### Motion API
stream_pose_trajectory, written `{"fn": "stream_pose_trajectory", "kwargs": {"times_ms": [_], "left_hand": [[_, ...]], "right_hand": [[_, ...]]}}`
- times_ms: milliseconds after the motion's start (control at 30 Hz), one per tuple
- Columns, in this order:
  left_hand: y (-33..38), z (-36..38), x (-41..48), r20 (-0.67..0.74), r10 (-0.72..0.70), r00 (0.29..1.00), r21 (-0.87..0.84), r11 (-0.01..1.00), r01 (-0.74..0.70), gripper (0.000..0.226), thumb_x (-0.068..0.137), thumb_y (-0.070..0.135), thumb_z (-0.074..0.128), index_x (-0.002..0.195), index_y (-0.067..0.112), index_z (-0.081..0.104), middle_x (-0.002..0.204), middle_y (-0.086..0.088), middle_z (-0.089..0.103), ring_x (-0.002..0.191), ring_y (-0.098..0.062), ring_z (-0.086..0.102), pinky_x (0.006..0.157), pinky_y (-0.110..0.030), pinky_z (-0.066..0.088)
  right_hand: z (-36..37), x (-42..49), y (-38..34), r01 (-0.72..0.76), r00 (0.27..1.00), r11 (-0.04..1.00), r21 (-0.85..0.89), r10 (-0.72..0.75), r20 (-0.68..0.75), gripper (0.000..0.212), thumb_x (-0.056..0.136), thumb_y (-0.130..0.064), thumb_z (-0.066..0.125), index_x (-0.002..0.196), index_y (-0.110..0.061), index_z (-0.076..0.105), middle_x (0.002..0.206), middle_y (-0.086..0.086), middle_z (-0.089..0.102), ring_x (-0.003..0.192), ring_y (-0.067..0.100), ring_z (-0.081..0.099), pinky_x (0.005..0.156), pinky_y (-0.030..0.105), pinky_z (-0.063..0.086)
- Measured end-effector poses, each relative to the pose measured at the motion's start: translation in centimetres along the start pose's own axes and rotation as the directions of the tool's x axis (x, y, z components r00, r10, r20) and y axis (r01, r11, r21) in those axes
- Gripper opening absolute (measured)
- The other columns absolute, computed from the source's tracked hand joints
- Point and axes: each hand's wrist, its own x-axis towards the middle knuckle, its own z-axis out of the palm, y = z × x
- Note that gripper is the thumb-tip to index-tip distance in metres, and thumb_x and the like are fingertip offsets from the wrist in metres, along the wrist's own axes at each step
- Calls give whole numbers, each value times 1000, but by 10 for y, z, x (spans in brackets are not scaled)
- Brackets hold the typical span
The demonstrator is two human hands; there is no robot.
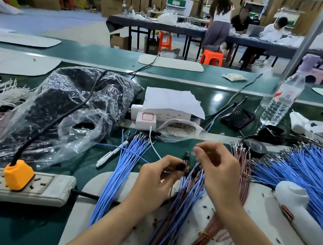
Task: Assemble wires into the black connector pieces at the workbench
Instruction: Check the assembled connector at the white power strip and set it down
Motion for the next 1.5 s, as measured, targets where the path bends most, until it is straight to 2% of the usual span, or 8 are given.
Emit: {"fn": "stream_pose_trajectory", "kwargs": {"times_ms": [200,400,533,767,900,1167,1300,1500], "left_hand": [[0,7,-4,70,-12,997,99,995,5,21,87,-1,64,98,17,67,90,10,71,87,-1,66,81,-11,47],[6,11,-7,92,48,995,128,990,-60,21,85,-2,66,101,11,68,94,7,72,89,-3,67,84,-15,50],[12,14,-11,49,97,994,85,991,-101,28,84,-2,65,102,20,67,94,17,72,88,0,67,81,-10,48],[16,13,-11,42,104,994,69,992,-107,34,84,-6,64,102,22,66,94,12,71,88,-3,68,81,-13,49],[15,12,-12,47,97,994,68,993,-100,30,84,-6,65,102,17,66,92,13,70,86,-2,68,81,-14,50],[13,9,-10,57,155,986,218,962,-164,24,80,0,71,102,9,71,88,15,68,79,9,61,74,-5,41],[13,8,-10,68,88,994,195,976,-99,23,80,6,73,102,11,72,85,14,69,77,-1,64,75,-11,46],[13,7,-9,119,-28,992,126,992,13,17,81,13,71,98,12,73,78,15,69,71,6,60,70,-8,43]], "right_hand": [[-25,-41,4,-191,982,932,308,185,48,12,85,-1,65,79,-11,63,63,2,66,56,10,61,57,21,51],[-32,-41,-1,-234,972,853,466,206,111,13,83,1,65,84,-10,69,66,11,70,58,15,65,58,21,54],[-34,-38,-3,-284,957,753,593,256,134,13,77,-2,66,87,-10,71,70,10,72,62,16,68,61,20,55],[-37,-41,-9,-192,978,860,473,126,167,11,80,-2,68,83,-12,71,67,10,71,59,14,66,60,19,53],[-37,-42,-8,-156,977,908,390,84,195,26,80,6,69,76,-19,73,67,6,70,57,11,63,59,17,52],[-40,-40,-6,28,979,999,45,-37,200,29,79,2,72,80,-27,69,75,-10,71,65,6,66,66,13,51],[-45,-37,-2,-43,959,997,63,24,281,27,80,-1,72,78,-28,72,69,-3,70,56,8,62,58,17,52],[-46,-34,3,-64,930,997,47,43,366,27,83,-1,70,82,-28,73,68,-4,70,59,7,64,61,16,51]]}}
